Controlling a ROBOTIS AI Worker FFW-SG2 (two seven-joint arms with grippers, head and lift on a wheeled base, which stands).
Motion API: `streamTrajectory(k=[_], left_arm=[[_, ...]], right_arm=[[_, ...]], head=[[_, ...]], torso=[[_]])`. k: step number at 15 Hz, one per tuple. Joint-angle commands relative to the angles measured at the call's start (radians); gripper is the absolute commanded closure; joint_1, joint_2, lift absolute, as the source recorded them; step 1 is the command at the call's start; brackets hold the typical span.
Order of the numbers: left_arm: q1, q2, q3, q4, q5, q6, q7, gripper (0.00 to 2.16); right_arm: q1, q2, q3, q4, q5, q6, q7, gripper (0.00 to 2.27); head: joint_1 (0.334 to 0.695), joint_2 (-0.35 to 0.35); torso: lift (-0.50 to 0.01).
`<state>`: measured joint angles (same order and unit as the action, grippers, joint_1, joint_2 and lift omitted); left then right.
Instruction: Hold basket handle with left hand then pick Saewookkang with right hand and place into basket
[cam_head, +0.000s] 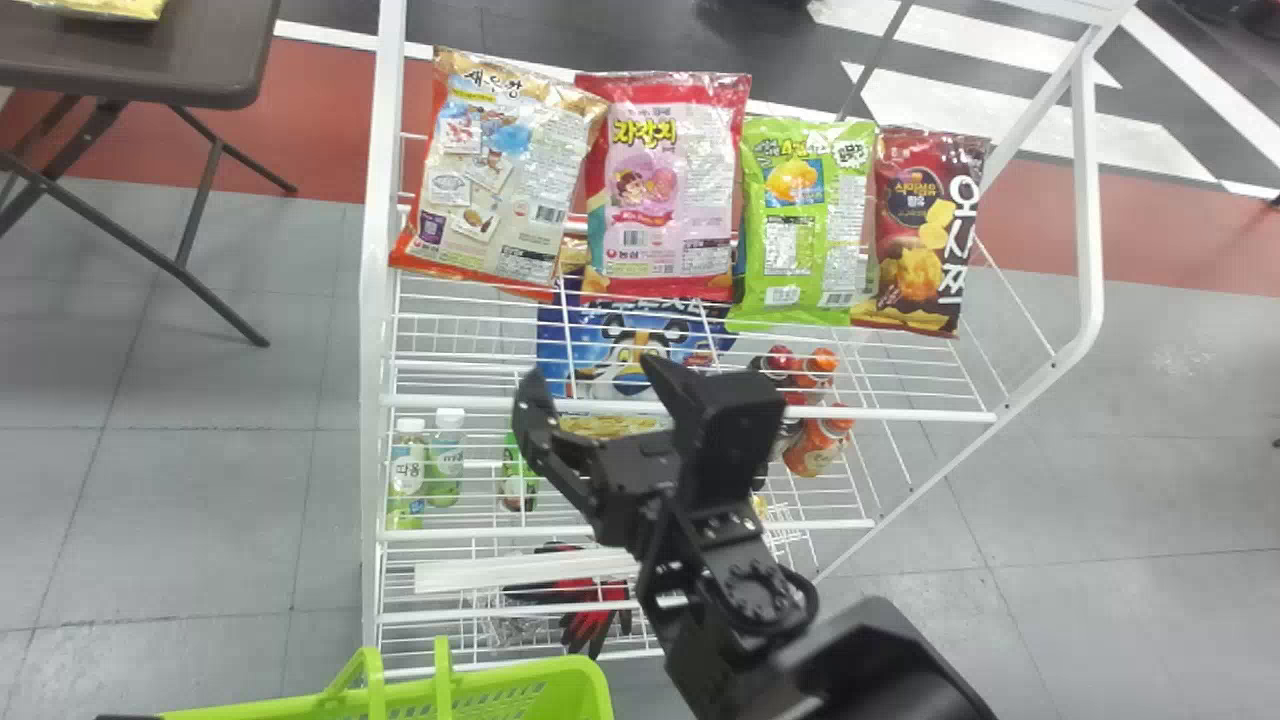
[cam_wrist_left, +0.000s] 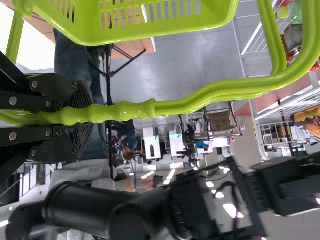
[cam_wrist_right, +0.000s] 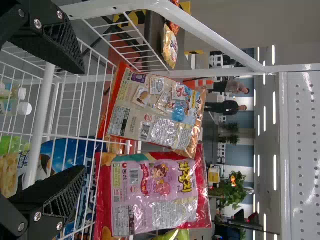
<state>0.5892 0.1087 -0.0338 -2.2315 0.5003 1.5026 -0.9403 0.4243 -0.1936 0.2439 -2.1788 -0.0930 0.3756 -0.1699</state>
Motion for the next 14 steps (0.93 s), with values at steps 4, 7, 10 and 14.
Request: streamTrajectory(k=[4, 7, 10, 14], left_arm=[[-0.015, 0.034, -0.031, 0.013, -0.005, 0.0, 0.003, 1.88], [-0.011, 0.034, -0.04, 0.021, -0.014, -0.003, 0.001, 1.88], [-0.009, 0.035, -0.043, 0.042, -0.022, -0.04, -0.003, 1.88], [-0.005, 0.04, -0.035, 0.056, -0.023, -0.064, -0.009, 1.88]], right_arm=[[-0.226, 0.066, 0.023, 0.234, 0.007, -0.045, 0.006, 0.15], [-0.335, 0.086, 0.037, 0.344, 0.003, -0.076, 0.006, 0.15], [-0.46, 0.12, 0.038, 0.516, -0.016, -0.14, 0.015, 0.15], [-0.608, 0.154, 0.057, 0.708, -0.024, -0.192, 0.029, 0.15]], head=[[0.695, -0.286], [0.695, -0.256], [0.695, -0.225], [0.695, -0.188]], torso=[[-0.019], [-0.019], [-0.019], [-0.019]])
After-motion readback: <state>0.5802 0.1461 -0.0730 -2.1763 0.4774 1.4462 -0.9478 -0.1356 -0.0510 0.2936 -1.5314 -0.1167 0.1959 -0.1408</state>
